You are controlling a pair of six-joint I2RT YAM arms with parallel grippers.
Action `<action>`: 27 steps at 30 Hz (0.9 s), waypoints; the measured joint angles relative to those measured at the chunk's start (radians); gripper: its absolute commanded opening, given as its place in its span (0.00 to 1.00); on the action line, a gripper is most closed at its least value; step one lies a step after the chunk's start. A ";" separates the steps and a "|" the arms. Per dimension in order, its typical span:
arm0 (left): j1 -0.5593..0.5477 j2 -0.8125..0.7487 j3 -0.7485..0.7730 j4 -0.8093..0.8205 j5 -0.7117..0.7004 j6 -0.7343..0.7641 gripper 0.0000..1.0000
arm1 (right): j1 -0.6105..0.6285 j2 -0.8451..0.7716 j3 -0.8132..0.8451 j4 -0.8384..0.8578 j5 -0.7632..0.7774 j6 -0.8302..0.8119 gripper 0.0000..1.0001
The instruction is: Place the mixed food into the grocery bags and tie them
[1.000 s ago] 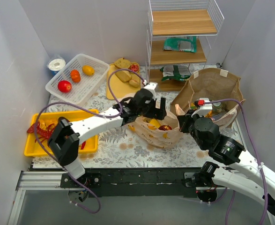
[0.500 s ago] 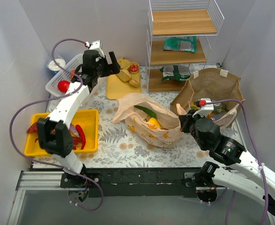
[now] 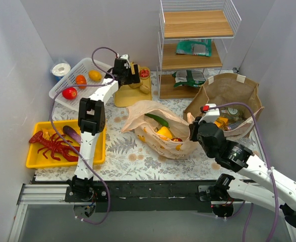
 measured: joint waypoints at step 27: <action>-0.001 0.176 0.110 0.211 0.043 -0.159 0.35 | 0.000 0.048 -0.002 -0.022 -0.102 0.024 0.01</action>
